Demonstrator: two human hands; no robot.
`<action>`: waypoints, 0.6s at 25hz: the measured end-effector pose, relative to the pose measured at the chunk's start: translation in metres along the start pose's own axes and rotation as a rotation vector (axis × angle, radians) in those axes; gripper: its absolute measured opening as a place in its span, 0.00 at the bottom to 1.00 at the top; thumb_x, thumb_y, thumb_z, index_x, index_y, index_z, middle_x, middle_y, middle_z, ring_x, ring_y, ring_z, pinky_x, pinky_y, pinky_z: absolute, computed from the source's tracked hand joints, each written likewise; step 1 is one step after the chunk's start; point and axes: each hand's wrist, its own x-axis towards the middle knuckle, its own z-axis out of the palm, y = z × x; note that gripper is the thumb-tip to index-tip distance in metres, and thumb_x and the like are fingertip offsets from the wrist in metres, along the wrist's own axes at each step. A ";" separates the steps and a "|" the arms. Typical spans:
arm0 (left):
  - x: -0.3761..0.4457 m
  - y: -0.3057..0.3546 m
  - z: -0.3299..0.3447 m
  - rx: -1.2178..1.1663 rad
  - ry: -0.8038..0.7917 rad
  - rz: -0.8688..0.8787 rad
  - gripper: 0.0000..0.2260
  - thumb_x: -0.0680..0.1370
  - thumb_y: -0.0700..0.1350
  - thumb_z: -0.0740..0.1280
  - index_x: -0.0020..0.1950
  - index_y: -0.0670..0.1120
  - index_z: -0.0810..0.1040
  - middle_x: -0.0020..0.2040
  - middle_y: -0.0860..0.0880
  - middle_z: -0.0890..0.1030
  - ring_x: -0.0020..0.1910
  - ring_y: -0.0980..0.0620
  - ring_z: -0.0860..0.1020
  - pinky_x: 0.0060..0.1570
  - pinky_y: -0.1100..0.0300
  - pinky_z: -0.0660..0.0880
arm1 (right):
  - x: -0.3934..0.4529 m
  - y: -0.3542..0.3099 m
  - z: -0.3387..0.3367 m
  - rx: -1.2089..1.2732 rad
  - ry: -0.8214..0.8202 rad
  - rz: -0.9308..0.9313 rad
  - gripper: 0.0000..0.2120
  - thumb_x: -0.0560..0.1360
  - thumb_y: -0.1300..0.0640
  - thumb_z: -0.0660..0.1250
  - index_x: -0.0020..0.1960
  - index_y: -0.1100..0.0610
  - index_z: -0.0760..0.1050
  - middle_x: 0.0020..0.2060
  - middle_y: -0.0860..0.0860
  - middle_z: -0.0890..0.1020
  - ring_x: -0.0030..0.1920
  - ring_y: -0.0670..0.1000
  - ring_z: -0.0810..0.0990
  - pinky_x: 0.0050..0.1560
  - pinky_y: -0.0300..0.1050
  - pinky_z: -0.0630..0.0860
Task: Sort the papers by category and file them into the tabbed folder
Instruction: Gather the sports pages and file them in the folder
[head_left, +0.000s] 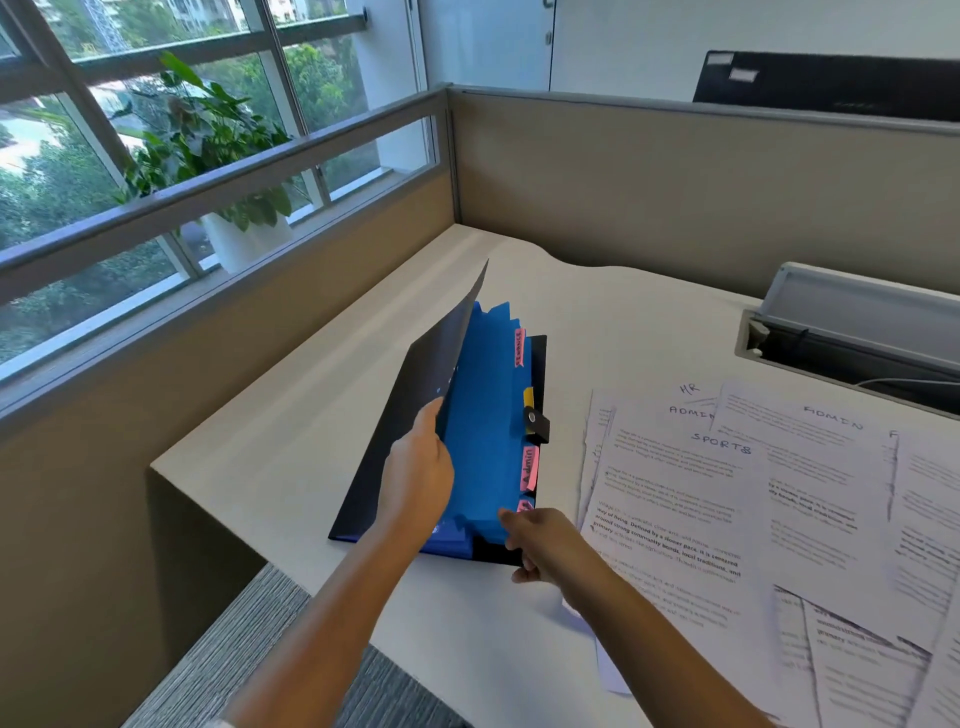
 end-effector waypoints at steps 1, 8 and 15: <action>-0.001 0.001 0.002 0.007 -0.002 0.002 0.22 0.79 0.37 0.52 0.73 0.50 0.59 0.35 0.44 0.74 0.28 0.54 0.68 0.27 0.64 0.66 | 0.002 0.000 0.002 -0.006 0.002 0.020 0.15 0.77 0.53 0.60 0.54 0.64 0.73 0.33 0.53 0.70 0.29 0.47 0.70 0.35 0.41 0.77; -0.005 0.006 0.006 0.041 -0.035 0.017 0.21 0.80 0.38 0.54 0.73 0.49 0.59 0.39 0.44 0.76 0.32 0.54 0.73 0.35 0.61 0.74 | 0.009 0.011 0.002 0.123 -0.005 0.089 0.09 0.77 0.53 0.61 0.51 0.59 0.72 0.34 0.52 0.70 0.28 0.47 0.65 0.28 0.38 0.67; -0.015 0.019 0.015 0.177 -0.092 0.036 0.21 0.80 0.38 0.53 0.73 0.49 0.58 0.50 0.43 0.79 0.41 0.53 0.74 0.44 0.59 0.74 | 0.020 -0.004 0.005 -0.074 0.036 0.077 0.08 0.75 0.62 0.58 0.38 0.59 0.70 0.29 0.51 0.67 0.27 0.46 0.62 0.26 0.36 0.58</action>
